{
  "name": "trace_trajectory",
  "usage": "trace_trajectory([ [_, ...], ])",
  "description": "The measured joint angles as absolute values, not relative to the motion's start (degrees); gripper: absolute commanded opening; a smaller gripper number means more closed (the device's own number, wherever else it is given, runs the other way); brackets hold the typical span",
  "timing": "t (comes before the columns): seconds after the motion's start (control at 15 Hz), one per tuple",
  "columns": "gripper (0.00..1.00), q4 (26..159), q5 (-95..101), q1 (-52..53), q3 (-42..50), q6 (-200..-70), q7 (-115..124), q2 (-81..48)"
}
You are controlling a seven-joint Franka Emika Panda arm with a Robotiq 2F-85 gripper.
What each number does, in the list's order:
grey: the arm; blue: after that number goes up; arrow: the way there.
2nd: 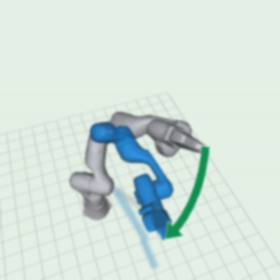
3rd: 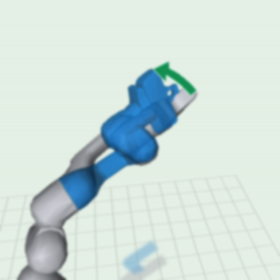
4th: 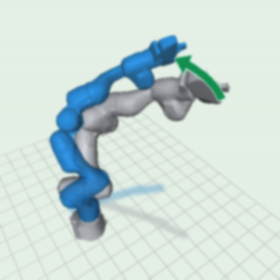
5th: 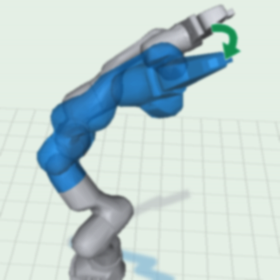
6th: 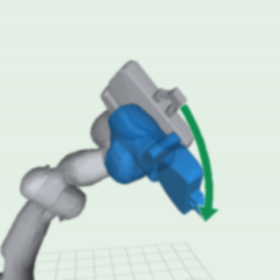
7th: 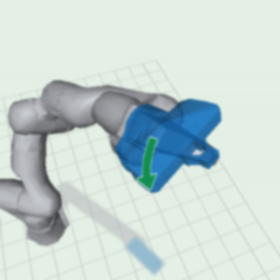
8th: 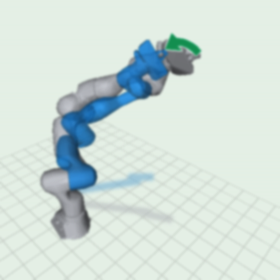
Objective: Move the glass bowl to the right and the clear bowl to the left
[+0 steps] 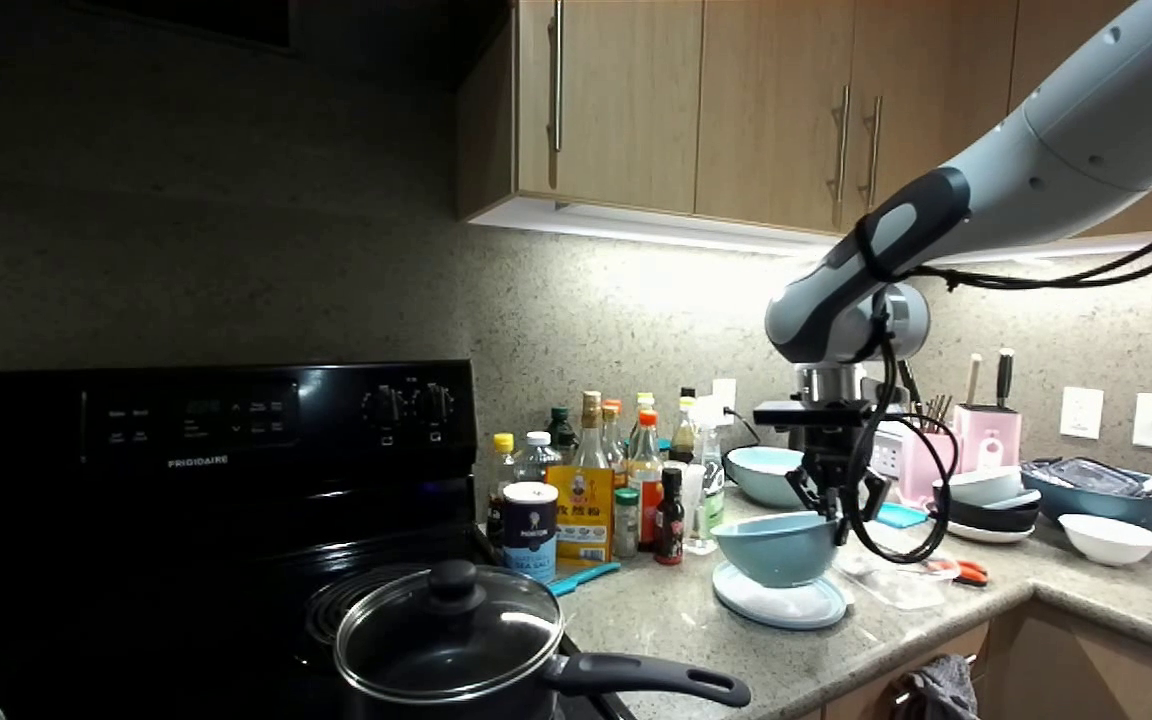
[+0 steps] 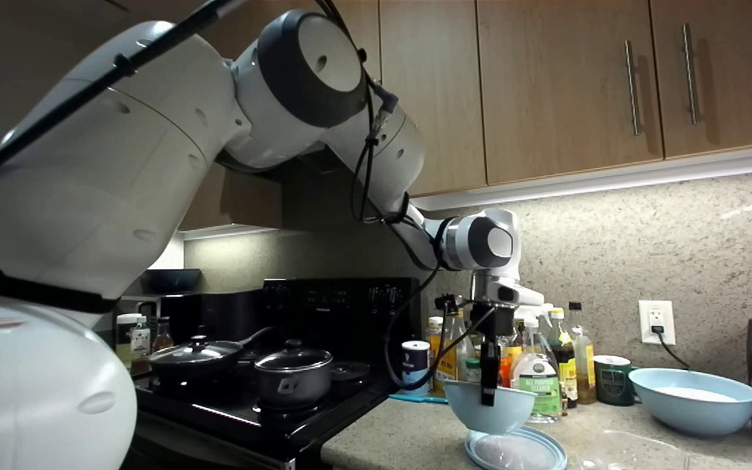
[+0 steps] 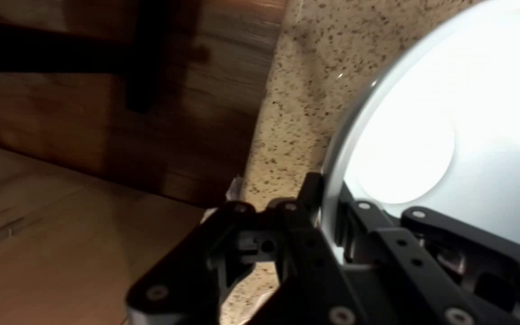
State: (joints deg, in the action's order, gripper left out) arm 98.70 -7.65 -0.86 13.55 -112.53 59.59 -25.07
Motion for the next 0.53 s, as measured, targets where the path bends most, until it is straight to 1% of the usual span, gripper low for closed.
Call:
trace_trajectory([
  [0.2,0.08,102.8,-7.7,-1.5,14.1,-113.2,61.4,-22.3],
  [0.4,0.08,102.8,-7.6,-1.5,13.8,-113.9,61.7,-22.2],
  [0.53,0.08,102.4,-7.7,-1.8,13.9,-118.0,64.6,-22.3],
])
